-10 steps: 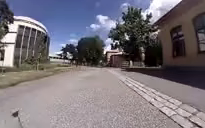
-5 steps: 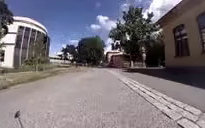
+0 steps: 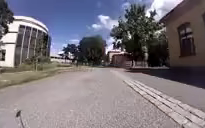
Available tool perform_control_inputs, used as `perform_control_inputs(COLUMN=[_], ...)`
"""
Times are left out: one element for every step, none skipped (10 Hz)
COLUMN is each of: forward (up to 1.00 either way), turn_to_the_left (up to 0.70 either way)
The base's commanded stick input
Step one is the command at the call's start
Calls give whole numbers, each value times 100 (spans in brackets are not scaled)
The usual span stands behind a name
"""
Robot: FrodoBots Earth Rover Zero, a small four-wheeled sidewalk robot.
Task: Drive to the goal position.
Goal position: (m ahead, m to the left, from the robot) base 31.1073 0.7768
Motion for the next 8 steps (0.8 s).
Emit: perform_control_inputs(forward=[85,85,85,85,85,85,85,85], turn_to_the_left=[0,0,0,0,0,0,0,0])
